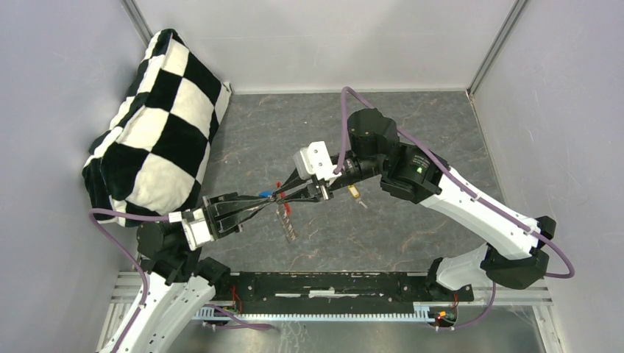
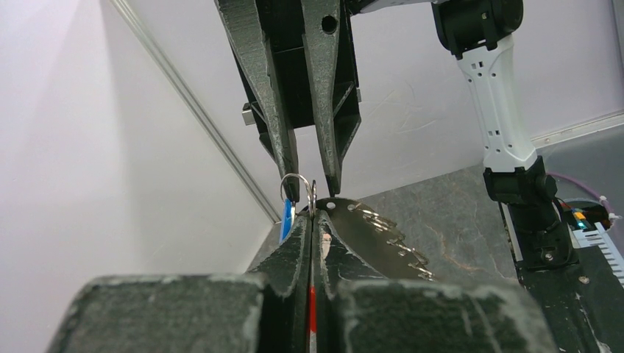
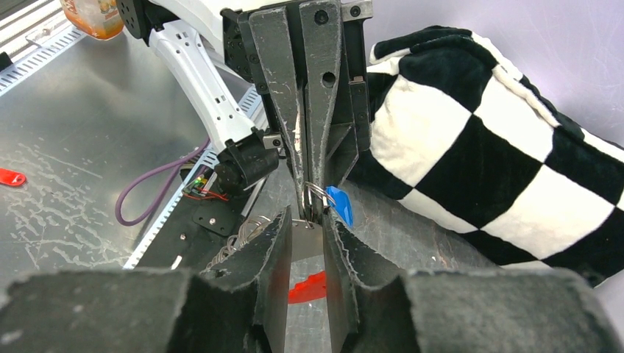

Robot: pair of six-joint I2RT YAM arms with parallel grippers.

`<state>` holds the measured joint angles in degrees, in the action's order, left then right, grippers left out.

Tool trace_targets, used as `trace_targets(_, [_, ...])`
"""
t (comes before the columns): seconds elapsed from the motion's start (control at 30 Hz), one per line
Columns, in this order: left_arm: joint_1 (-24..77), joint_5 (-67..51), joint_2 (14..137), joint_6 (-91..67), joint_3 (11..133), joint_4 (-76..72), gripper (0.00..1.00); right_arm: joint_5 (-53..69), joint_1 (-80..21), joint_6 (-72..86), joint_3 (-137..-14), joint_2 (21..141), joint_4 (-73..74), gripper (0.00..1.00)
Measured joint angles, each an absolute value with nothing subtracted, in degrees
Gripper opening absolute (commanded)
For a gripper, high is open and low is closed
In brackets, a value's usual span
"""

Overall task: Put the keys on the keyring
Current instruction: Insert the key onto the keyring.

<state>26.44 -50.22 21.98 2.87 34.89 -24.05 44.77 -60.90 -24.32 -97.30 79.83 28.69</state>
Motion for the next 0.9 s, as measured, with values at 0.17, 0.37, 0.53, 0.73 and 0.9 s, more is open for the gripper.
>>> trace_targets(0.17, [26.4, -51.1, 22.0, 2.9, 34.9, -23.5, 0.02, 44.8, -61.0, -24.1, -97.4, 80.6, 28.6, 0.24])
trace_targets(0.37, [26.4, -51.1, 22.0, 3.0, 35.0, -22.6, 0.02, 44.7, -61.1, -23.7, -97.8, 80.8, 29.4, 0.0])
trace_targets(0.53, [26.4, -51.2, 21.9, 3.3, 35.4, -21.6, 0.03, 43.9, -61.1, -23.7, -97.9, 80.8, 29.5, 0.0])
trace_targets(0.73, [26.4, -51.1, 22.0, 5.5, 36.3, -16.8, 0.26, 40.8, -61.2, -23.3, -98.1, 80.8, 31.1, 0.0])
trace_targets(0.9, [26.4, -51.2, 21.4, 9.4, 37.3, -9.0, 0.42, 37.8, -61.2, -23.2, -98.3, 81.5, 33.2, 0.0])
